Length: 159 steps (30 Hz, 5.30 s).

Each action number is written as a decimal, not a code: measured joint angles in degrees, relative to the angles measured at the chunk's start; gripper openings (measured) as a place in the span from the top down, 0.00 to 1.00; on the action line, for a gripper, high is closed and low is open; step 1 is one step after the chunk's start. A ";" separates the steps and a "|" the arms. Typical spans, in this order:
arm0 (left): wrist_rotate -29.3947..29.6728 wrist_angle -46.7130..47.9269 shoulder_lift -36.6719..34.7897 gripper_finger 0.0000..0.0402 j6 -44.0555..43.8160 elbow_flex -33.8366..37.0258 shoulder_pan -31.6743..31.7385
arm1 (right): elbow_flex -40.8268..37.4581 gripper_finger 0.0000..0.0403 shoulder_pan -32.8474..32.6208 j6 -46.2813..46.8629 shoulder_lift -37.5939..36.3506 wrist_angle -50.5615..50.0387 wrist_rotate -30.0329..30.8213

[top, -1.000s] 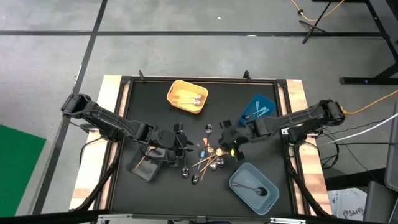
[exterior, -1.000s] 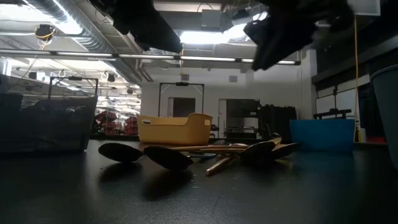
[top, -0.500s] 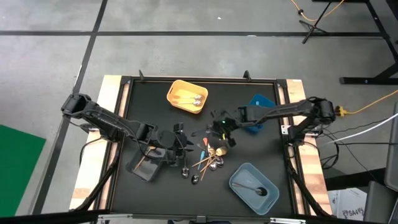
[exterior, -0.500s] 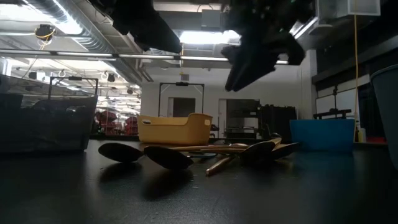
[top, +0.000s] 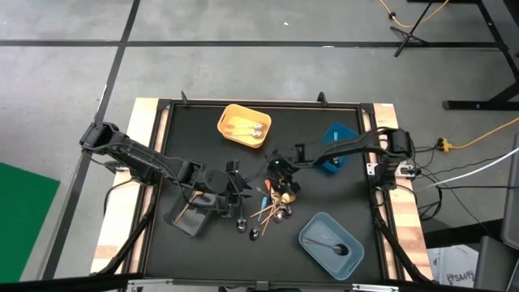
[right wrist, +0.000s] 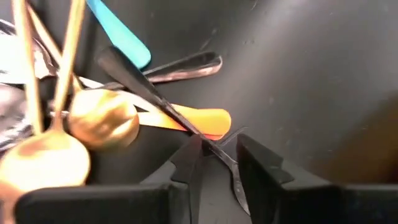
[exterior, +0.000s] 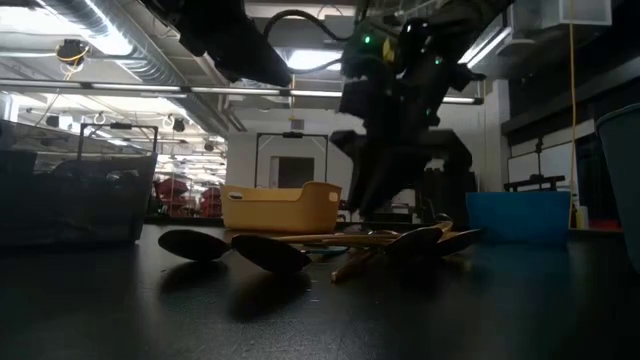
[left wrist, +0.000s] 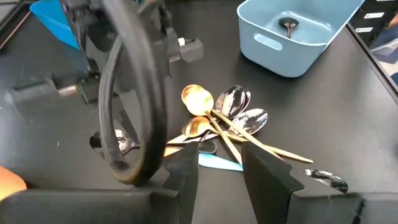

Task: Sort silverware by color (type)
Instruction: Put the black spoon into the light blue bin

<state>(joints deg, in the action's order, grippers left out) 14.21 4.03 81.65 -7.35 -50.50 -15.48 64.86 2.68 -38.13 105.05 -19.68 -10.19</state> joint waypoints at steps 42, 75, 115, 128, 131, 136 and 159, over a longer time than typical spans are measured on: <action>0.05 -0.02 -0.01 0.71 -0.17 0.00 0.02 | 0.28 0.78 0.02 -0.85 6.16 -1.68 -0.27; 0.21 0.17 -0.02 0.71 -0.15 -0.02 0.08 | -0.27 1.00 -0.11 10.33 -0.38 -5.63 2.04; 1.58 0.24 -0.02 0.71 0.04 -0.02 0.08 | -0.02 1.00 -27.84 63.35 -22.33 -21.99 5.03; 1.58 0.24 -0.02 0.71 0.04 -0.02 0.08 | -0.02 1.00 -45.36 88.57 -22.35 -21.99 15.82; 1.58 0.24 -0.02 0.71 0.04 -0.02 0.08 | -0.02 1.00 -48.56 94.57 -22.35 -22.01 19.14; 1.58 0.24 -0.02 0.71 0.04 -0.02 0.08 | -0.02 1.00 -53.46 101.54 -22.35 -22.01 27.12; 1.58 0.26 -0.02 0.71 0.03 -0.02 0.08 | -10.88 1.00 -57.05 114.91 -22.39 -12.72 30.10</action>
<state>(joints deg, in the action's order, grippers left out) 15.79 4.29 81.62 -7.33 -50.52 -15.40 53.98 -54.37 76.78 82.65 -32.40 19.91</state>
